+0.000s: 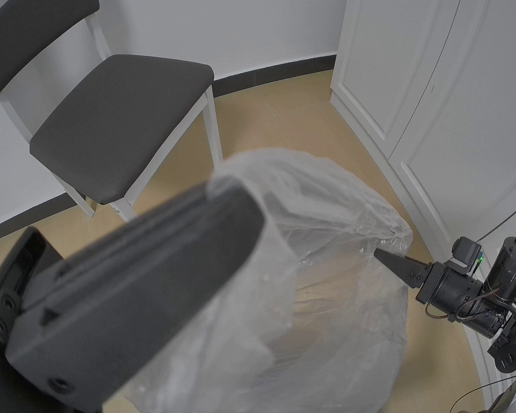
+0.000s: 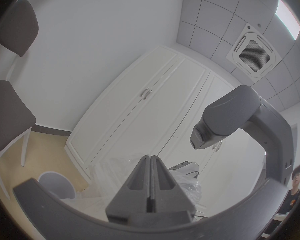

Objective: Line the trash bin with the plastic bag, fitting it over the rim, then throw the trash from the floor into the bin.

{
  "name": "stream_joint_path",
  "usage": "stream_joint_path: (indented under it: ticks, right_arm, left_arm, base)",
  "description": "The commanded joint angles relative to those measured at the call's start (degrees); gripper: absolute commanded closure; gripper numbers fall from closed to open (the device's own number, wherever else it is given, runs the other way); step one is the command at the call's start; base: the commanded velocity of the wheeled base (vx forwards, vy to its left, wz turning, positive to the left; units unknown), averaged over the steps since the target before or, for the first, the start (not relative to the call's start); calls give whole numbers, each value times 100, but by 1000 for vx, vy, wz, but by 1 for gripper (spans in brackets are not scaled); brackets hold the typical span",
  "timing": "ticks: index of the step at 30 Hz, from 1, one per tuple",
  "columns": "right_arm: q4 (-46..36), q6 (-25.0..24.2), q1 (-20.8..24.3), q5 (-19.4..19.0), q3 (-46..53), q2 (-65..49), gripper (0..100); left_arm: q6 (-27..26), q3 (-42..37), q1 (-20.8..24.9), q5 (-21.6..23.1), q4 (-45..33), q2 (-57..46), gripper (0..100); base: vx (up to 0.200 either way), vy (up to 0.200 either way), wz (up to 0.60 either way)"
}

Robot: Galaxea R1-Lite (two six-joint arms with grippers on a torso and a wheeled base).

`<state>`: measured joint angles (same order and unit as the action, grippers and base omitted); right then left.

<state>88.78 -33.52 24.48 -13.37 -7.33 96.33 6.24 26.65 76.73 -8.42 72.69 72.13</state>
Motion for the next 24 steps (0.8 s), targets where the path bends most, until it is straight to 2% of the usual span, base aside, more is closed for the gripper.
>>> stream_joint_path:
  ticks: [1, 6, 18, 19, 24]
  right_arm:
    - [122, 39, -22, -25, 179, 307, 0]
    - [122, 241, -145, -16, 179, 255, 0]
    - [122, 259, -259, -25, 179, 158, 0]
    - [122, 259, -259, -25, 179, 167, 100]
    - [122, 259, -224, -25, 179, 202, 100]
  left_arm:
    - [0, -2, 18, 7, 8, 3, 100]
    - [0, -2, 9, 7, 8, 3, 100]
    - [0, -11, 9, 7, -1, 3, 100]
    - [0, -11, 9, 7, -1, 3, 100]
    - [0, -11, 9, 7, -1, 11, 100]
  base:
    - [0, 0, 0]
    - [0, 0, 0]
    - [0, 0, 0]
    - [0, 0, 0]
    - [0, 0, 0]
